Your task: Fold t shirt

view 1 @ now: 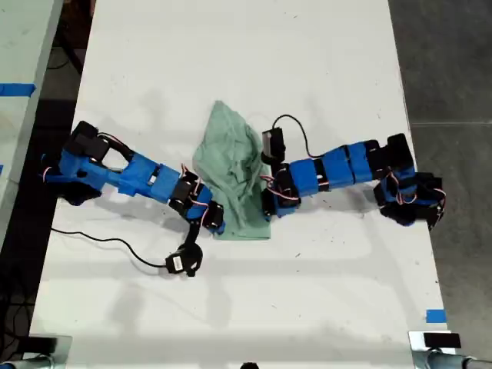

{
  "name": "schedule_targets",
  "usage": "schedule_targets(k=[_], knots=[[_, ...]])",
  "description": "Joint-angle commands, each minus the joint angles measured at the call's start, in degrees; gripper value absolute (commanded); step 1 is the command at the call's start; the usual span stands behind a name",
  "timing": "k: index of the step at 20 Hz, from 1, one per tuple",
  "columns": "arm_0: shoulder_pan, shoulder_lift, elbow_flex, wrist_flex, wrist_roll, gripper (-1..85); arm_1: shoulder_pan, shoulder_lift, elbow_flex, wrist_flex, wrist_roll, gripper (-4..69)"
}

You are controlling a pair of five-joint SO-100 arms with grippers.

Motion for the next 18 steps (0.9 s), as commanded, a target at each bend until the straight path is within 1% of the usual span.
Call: schedule_targets(k=[1,5,9,13,18], knots=[[-2.37,0.09,-2.81,0.79,0.7,-0.2,-2.02,1.49,-4.31,-2.2,1.41,11.8],[-2.46,-0.44,-2.9,0.97,0.53,-0.2,-2.2,1.49,-5.98,-0.88,2.37,15.6],[-2.64,-0.53,-2.9,1.05,0.62,-0.2,-2.9,1.05,-6.59,-0.44,2.46,16.0],[-2.55,-0.62,-2.9,1.05,0.35,-0.2,-2.9,1.67,-9.49,5.1,5.19,16.7],[-2.64,-0.62,-3.16,1.67,0.35,-0.2,-4.31,1.85,-9.84,4.66,5.98,15.7]])
